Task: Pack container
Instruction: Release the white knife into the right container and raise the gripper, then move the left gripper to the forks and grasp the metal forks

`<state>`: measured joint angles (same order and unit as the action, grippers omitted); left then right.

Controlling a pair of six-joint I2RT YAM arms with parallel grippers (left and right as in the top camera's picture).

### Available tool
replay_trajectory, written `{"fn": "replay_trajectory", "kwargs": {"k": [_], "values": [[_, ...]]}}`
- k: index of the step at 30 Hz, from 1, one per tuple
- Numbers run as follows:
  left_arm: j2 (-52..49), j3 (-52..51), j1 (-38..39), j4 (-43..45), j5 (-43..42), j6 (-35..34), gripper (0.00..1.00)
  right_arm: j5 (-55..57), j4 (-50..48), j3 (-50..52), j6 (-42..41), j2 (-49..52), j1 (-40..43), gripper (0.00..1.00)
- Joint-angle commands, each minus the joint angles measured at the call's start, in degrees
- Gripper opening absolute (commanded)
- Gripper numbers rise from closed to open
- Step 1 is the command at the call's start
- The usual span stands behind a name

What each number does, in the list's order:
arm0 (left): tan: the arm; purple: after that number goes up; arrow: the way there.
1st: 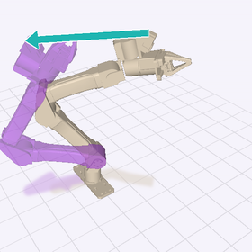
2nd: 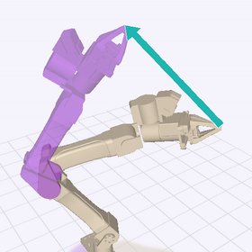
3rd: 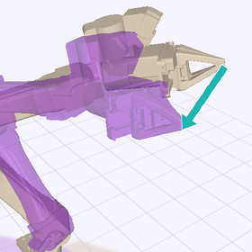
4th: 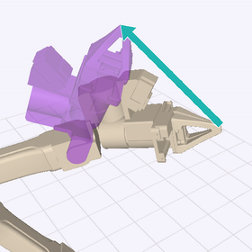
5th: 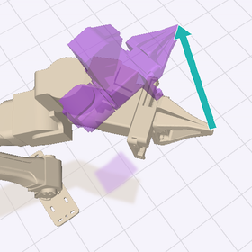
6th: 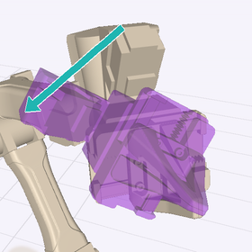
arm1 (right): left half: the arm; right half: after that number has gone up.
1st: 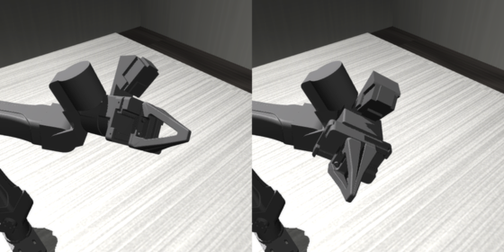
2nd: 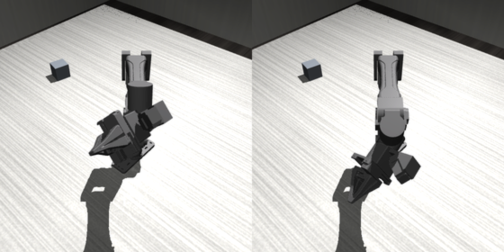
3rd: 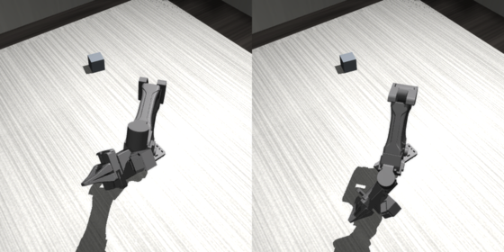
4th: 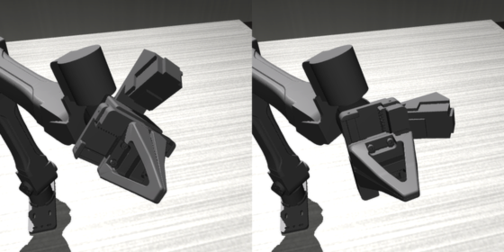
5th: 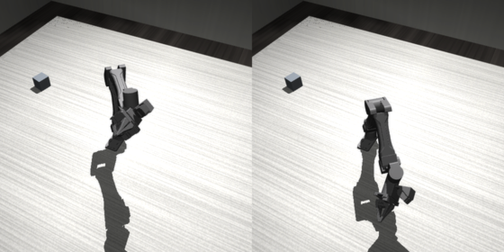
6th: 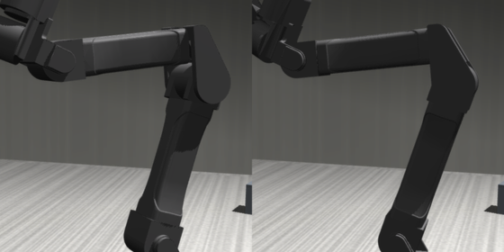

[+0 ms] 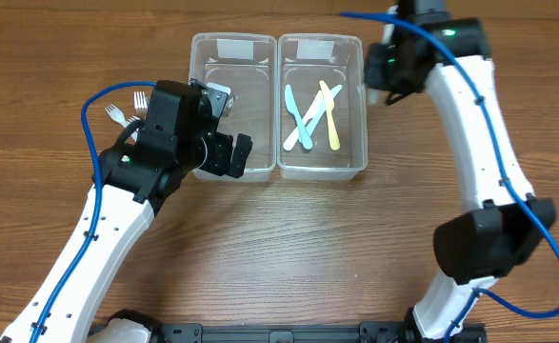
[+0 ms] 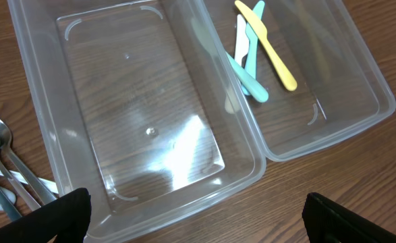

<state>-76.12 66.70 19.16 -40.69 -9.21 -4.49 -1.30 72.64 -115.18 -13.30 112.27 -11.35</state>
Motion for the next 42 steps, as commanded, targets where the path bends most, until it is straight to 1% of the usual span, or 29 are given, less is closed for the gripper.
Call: {"fn": "replay_trajectory", "kwargs": {"k": [1, 5, 9, 11, 12, 13, 14, 15, 16, 21, 22, 23, 24, 28, 30, 32, 34, 36, 37, 38, 39, 40, 42], "values": [[-0.6, 1.6, 0.4, 0.2, -0.9, -0.8, 1.00, -1.0, -0.1, -0.3, -2.1, 2.6, -3.4, 0.08], [-0.6, 1.6, 0.4, 0.2, -0.9, -0.9, 1.00, -0.7, -0.5, -0.3, -3.3, 6.3, -5.9, 0.08], [-0.6, 1.6, 0.4, 0.2, -0.9, -0.9, 1.00, -0.8, -0.5, -0.3, -3.3, 9.1, -6.3, 0.08], [-0.6, 1.6, 0.4, 0.2, -0.9, -0.8, 1.00, -0.8, -0.4, -0.3, -3.1, 9.2, -6.3, 0.13], [-0.6, 1.6, 0.4, 0.2, -0.9, -0.9, 1.00, -0.8, -0.5, -0.3, -3.0, 9.2, -6.3, 0.22], [-0.6, 1.6, 0.4, 0.2, -0.9, -0.8, 1.00, -0.8, -0.5, -0.3, -2.7, 9.1, -6.3, 0.34], [-0.6, 1.6, 0.4, 0.2, -0.9, -0.9, 1.00, -0.9, -0.4, -0.3, -1.7, 9.0, -6.3, 0.45], [-0.6, 1.6, 0.4, 0.2, -0.9, -0.8, 1.00, -1.0, -0.3, -0.3, -0.6, 8.8, -6.3, 0.53], [-0.6, 1.6, 0.4, 0.2, -0.9, -0.9, 1.00, -0.9, 0.0, -0.4, 0.3, 8.6, -6.3, 0.58], [-0.6, 1.6, 0.4, 1.3, -0.9, -0.9, 1.00, -0.7, 0.1, -1.2, 2.7, 6.2, -5.7, 0.70], [-0.6, 1.6, 0.4, 1.4, -0.9, -0.9, 1.00, -0.7, -0.1, -2.1, 3.2, 5.3, -5.2, 0.77], [-0.6, 1.6, 0.4, 1.3, -1.0, -0.9, 1.00, -0.2, -0.2, -3.3, 3.3, 4.3, -4.6, 0.94], [-0.6, 1.6, 0.4, 1.1, -1.4, -0.9, 1.00, 0.5, -0.3, -4.4, 3.3, 3.6, -3.9, 1.00], [-0.6, 1.6, 0.4, 0.5, -6.6, -0.6, 1.00, 1.5, -0.6, -9.6, 3.0, -0.1, 0.8, 1.00], [-0.6, 1.6, 0.3, -0.3, -7.4, 0.8, 1.00, 1.4, -0.5, -11.8, 2.8, -1.5, 4.1, 1.00], [-0.6, 1.6, 0.2, -2.3, -4.4, 1.7, 1.00, 1.4, -0.5, -13.1, 2.1, -2.9, 7.6, 1.00], [-0.6, 1.6, -0.2, -4.8, 2.6, 0.0, 1.00, 1.4, -0.6, -13.2, -0.1, -4.1, 11.4, 1.00], [-0.6, 1.6, -2.1, -9.0, 15.1, -7.7, 1.00, 1.1, -0.2, -13.2, -0.7, -4.5, 15.1, 1.00], [-0.6, 1.7, -3.3, -10.7, 19.1, -10.9, 1.00, 1.1, 0.3, -13.2, -0.7, -4.5, 16.6, 1.00], [-0.6, 1.7, -5.6, -13.4, 23.9, -15.6, 1.00, 1.1, 0.9, -13.2, -0.7, -4.5, 18.0, 1.00], [-0.6, 1.8, -8.2, -15.3, 25.4, -18.4, 1.00, 1.1, 1.5, -13.1, -0.7, -4.5, 19.2, 1.00], [-0.6, 1.8, -11.2, -16.7, 25.0, -20.3, 1.00, 1.2, 2.1, -13.0, -0.7, -4.5, 20.5, 1.00], [-0.6, 1.8, -18.7, -18.3, 20.9, -23.6, 1.00, 1.2, 2.8, -13.0, -0.7, -4.5, 22.0, 1.00]]}}
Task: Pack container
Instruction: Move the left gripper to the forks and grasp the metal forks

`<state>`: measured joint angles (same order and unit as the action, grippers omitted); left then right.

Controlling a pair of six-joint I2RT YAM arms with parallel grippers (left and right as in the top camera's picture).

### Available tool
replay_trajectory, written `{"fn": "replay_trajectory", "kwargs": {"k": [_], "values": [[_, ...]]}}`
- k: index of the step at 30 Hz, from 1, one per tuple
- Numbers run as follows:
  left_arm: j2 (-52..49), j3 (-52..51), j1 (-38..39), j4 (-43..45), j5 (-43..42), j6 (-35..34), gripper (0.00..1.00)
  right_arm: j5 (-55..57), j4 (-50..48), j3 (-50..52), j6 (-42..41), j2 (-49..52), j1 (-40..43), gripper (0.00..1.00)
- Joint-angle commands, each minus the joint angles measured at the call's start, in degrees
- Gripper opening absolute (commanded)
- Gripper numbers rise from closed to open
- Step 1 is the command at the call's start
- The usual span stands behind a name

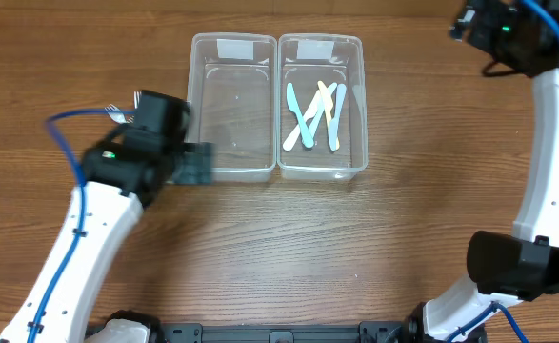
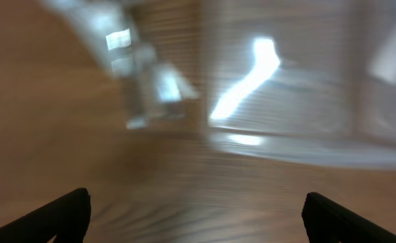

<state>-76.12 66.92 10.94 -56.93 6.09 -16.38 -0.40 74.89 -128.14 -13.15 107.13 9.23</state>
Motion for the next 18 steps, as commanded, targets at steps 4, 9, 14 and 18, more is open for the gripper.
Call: {"fn": "replay_trajectory", "kwargs": {"k": [4, 9, 14, 18], "values": [[-1.1, 1.6, -24.3, -1.0, -4.6, -13.4, 1.00, 0.3, 0.7, -0.1, -0.8, 0.6, 2.8, 1.00], [-5.5, 1.6, -32.3, 0.7, -4.6, -10.3, 0.94, 0.3, 0.7, -0.1, -0.8, 0.6, 2.8, 1.00], [-14.9, 1.6, -30.6, 5.0, -4.8, -7.2, 0.89, 0.3, 0.9, -0.1, -0.8, 0.6, 2.8, 1.00], [-22.0, 1.6, -26.5, 12.6, -6.2, 3.3, 0.93, 0.3, 1.9, -0.1, -0.8, 0.6, 2.8, 1.00]]}}
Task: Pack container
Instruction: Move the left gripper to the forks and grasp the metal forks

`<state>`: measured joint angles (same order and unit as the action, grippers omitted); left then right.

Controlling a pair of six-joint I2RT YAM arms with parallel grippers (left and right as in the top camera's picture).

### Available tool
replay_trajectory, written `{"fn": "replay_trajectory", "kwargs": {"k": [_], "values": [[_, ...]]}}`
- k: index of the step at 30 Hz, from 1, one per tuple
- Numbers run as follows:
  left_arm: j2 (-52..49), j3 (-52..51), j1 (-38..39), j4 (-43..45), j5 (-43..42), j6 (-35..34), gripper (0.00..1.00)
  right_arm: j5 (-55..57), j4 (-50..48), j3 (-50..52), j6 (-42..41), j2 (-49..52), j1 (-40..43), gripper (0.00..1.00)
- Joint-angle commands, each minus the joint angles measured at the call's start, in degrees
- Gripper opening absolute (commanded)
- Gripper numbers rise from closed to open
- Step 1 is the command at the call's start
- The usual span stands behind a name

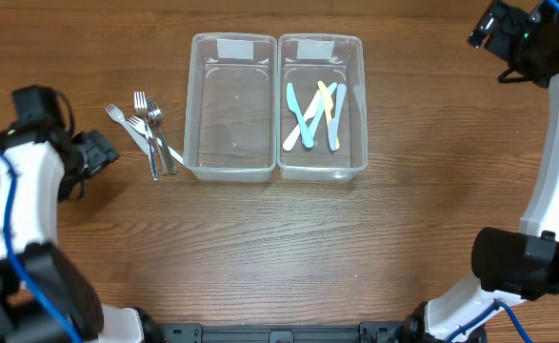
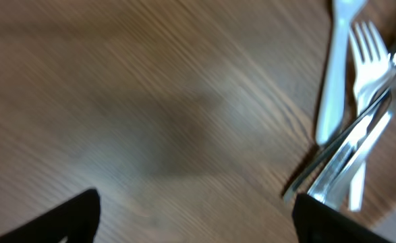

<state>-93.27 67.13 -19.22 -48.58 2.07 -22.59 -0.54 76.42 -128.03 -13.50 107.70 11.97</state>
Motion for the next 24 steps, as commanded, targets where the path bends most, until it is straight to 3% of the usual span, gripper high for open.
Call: {"fn": "replay_trajectory", "kwargs": {"k": [1, 7, 10, 17, 21, 24], "values": [[-5.9, 1.4, 4.4, 6.2, -2.1, 10.5, 0.93, 0.4, 0.7, -0.2, -0.4, 0.1, 0.1, 1.00], [-10.4, 1.4, 9.9, 20.2, -3.8, 18.3, 0.87, 0.4, 2.4, -0.2, -0.4, 0.1, 0.1, 1.00], [-12.5, 1.4, 12.1, 24.7, -2.3, 19.0, 0.84, 0.4, 3.3, -0.2, -0.4, 0.1, 0.1, 1.00], [-16.5, 1.4, 13.0, 28.3, -6.6, 18.8, 0.62, 0.4, 6.1, -0.2, -0.4, 0.1, 0.1, 1.00], [-17.0, 1.4, 12.9, 28.6, -6.6, 20.2, 0.59, 0.4, 7.0, -0.2, -0.4, 0.1, 0.1, 1.00], [-17.0, 1.4, 12.9, 28.9, -6.6, 21.4, 0.50, 0.4, 7.5, -0.2, -0.4, 0.1, 0.1, 1.00]]}}
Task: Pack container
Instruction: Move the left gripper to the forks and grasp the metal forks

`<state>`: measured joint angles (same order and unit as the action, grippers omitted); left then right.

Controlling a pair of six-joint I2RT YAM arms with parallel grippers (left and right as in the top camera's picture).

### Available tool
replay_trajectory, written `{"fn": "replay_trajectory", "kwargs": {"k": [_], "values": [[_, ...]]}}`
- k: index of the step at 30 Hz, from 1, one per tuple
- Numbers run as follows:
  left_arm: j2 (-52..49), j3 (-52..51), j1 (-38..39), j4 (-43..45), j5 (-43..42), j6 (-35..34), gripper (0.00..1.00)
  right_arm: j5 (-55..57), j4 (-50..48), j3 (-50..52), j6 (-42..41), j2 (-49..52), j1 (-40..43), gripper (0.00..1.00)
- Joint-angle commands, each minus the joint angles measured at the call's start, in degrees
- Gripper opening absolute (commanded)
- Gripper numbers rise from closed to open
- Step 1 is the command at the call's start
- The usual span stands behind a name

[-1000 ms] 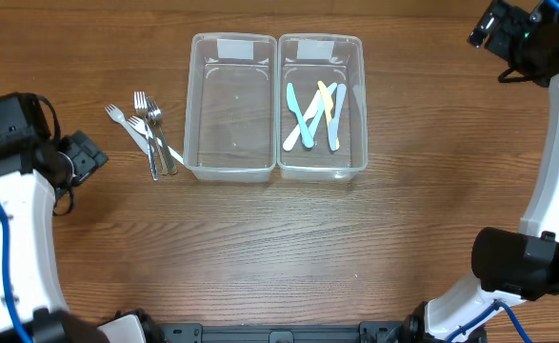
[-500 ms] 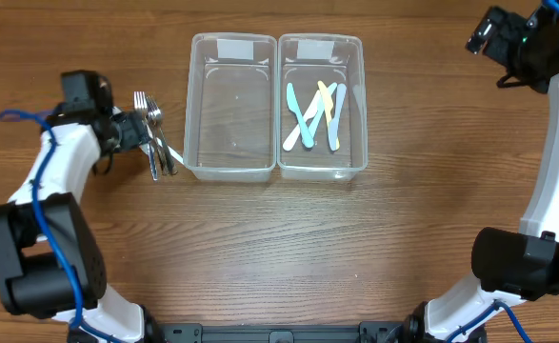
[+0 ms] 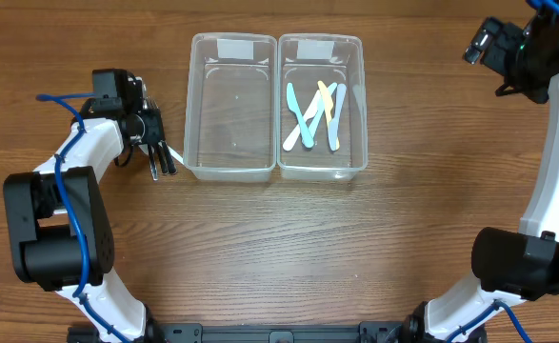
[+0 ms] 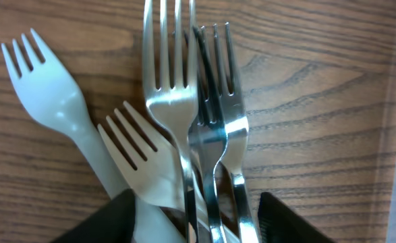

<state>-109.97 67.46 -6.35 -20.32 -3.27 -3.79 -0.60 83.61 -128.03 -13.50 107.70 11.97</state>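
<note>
A bundle of forks lies on the table left of the empty left container (image 3: 233, 173). In the left wrist view the metal forks (image 4: 208, 128) lie stacked over two white plastic forks (image 4: 52, 108). My left gripper (image 4: 195, 219) is down over them, open. Its black fingers (image 4: 113, 219) stand on either side of the handles; the left one touches a white handle. From overhead the left gripper (image 3: 148, 129) hides the fork heads and only the handles (image 3: 157, 162) stick out. The right container (image 3: 320, 173) holds several pastel plastic knives (image 3: 312, 114). My right gripper (image 3: 489, 43) hovers at the far right back.
The left container's clear wall runs close along the right of the forks. The two containers stand side by side at the back middle of the wooden table (image 3: 289, 257).
My left gripper was out at the table's left edge, beside the forks. Now it is over the forks with its fingers straddling the handles and set closer together. The right arm barely moved.
My left gripper was open over the empty left container while the right arm was by the right container. Then the left was at the container's left corner and the right arm far back right. Then it was past the forks, and now it straddles them.
</note>
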Motion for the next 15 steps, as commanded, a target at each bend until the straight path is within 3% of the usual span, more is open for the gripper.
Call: {"fn": "replay_trajectory", "kwargs": {"k": [1, 3, 8, 15], "values": [[-0.3, 1.1, 0.0, 0.7, -1.2, 2.6, 0.46, 0.5, 0.5, -0.2, -0.4, 0.1, 0.1, 1.00], [-0.3, 1.1, 0.0, 0.7, -1.3, 2.6, 0.38, 0.5, 0.8, -0.2, -0.4, 0.1, 0.1, 1.00], [-0.3, 1.1, 0.0, 0.7, -1.3, 2.5, 0.32, 0.5, 1.0, -0.2, -0.4, 0.1, 0.1, 1.00], [-1.4, 1.0, 0.0, 0.9, -1.3, 2.5, 0.32, 0.5, 1.4, -0.2, -0.4, 0.1, 0.1, 1.00]]}}
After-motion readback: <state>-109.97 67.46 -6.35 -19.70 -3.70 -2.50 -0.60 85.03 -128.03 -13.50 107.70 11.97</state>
